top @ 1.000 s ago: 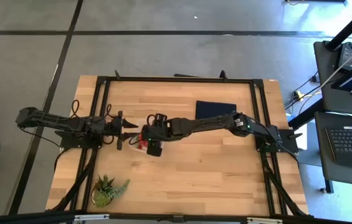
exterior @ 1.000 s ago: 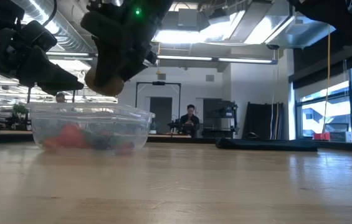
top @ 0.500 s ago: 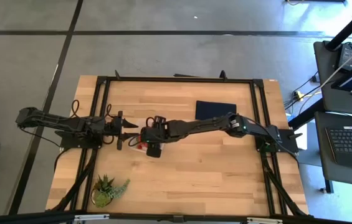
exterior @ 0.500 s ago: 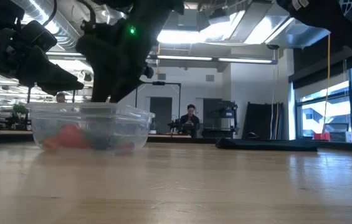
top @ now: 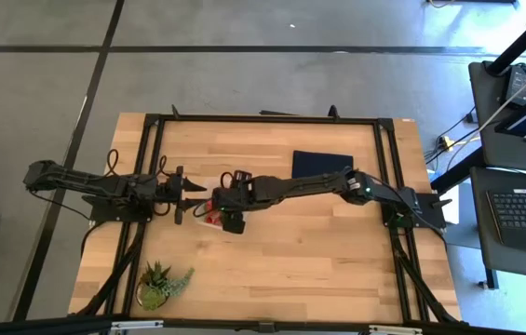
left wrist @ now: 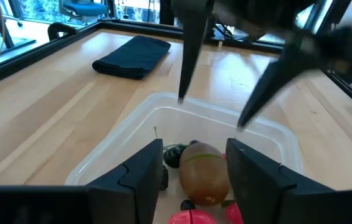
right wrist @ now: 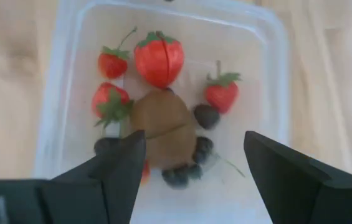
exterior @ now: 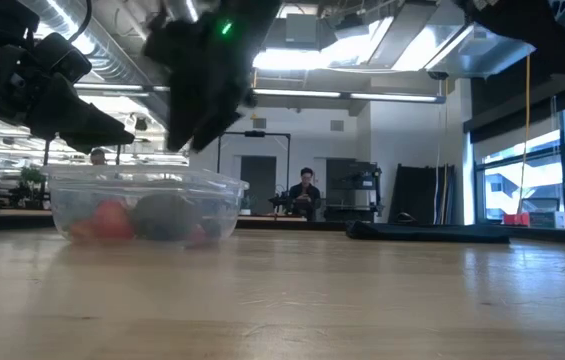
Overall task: Pick and placing Produce into tupperware
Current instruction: Return to home position
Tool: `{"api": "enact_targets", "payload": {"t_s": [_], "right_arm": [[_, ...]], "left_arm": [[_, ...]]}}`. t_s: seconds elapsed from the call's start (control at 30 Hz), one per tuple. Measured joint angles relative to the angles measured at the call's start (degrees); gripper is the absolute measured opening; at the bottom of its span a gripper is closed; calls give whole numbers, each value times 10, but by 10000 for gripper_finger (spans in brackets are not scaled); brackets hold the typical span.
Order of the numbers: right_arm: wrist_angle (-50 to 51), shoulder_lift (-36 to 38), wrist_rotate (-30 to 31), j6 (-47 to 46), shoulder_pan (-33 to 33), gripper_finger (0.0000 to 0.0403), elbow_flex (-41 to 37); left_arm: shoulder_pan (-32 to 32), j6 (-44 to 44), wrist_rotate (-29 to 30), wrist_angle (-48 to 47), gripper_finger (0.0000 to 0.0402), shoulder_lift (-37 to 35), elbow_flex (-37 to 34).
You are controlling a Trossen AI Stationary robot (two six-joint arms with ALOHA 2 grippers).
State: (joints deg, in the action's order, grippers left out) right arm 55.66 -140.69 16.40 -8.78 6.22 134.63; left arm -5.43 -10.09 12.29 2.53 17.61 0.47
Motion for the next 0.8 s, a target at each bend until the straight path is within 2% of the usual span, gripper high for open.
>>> {"api": "enact_targets", "payload": {"t_s": [0.2,0.37,0.43,0.63,0.7,0.8], "right_arm": [[101,72,4,13,1,272,1],[179,135,24,-29,2,272,0],[226,155,66,-34,12,272,0],[345,231,280,-150,79,273,-2],[339,269,347,-170,109,273,-30],[336,327,387,-178,154,273,-99]], "left_arm": [[0,1,0,0,169,0,0],[0,-1,0,10,163,0,0],[0,-10,0,11,161,0,0],[0,-33,0,11,166,0,0],[0,-33,0,15,168,0,0],[0,-33,0,31,171,0,0]]}}
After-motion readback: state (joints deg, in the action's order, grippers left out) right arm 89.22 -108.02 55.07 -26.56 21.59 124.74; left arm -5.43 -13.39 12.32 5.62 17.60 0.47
